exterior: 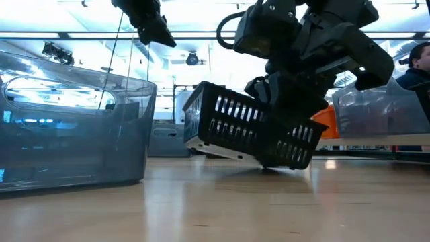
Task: Stack baskets on shelf by color
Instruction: Stack bottom black bin on top of the black bin on the shelf, then stack the top black transparent bin on top of the black transparent bin on the shelf
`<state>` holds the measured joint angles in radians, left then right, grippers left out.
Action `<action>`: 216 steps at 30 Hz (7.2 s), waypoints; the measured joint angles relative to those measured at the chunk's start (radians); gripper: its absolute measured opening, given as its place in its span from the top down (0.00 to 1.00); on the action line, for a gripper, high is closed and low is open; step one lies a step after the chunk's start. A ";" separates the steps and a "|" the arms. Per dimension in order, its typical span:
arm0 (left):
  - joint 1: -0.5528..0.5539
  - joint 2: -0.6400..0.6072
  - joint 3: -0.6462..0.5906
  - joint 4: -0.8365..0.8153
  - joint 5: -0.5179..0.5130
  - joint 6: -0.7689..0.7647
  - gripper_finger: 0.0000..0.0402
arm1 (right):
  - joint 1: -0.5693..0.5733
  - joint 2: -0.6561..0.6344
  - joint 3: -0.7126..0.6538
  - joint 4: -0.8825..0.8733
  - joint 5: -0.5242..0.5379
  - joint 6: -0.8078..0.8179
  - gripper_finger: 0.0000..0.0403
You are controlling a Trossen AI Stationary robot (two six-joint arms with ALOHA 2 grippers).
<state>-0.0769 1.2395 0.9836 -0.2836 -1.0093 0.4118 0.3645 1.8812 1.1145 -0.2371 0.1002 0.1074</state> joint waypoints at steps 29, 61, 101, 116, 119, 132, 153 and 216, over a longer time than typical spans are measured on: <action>-0.134 0.005 -0.026 -0.130 0.275 -0.434 0.62 | 0.168 -0.108 0.529 -1.015 -0.082 0.389 0.97; -0.165 0.005 -0.027 -0.141 0.361 -0.480 0.65 | 0.493 -0.117 0.527 -1.334 -0.050 0.838 0.97; -0.192 0.005 -0.027 -0.141 0.360 -0.481 0.66 | 0.549 -0.175 0.373 -1.334 -0.048 0.885 0.98; -0.192 0.005 -0.026 -0.158 0.360 -0.505 0.66 | 0.553 -0.213 0.373 -1.304 0.034 0.971 0.86; -0.192 0.005 -0.027 -0.158 0.361 -0.505 0.67 | 0.556 -0.213 0.373 -1.291 0.030 0.974 0.81; -0.192 0.005 -0.027 -0.158 0.361 -0.505 0.66 | 0.556 -0.213 0.373 -1.291 0.029 0.974 0.69; -0.192 0.005 -0.027 -0.158 0.360 -0.520 0.66 | 0.441 -0.212 0.390 -1.276 0.040 0.962 0.69; 0.099 -0.083 -0.377 0.333 0.872 -0.353 0.85 | -0.210 -0.212 0.229 -0.318 0.472 0.093 0.69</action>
<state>0.0220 1.1566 0.6066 0.0492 -0.1373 0.0585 0.1545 1.6690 1.3436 -0.5550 0.5723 0.2004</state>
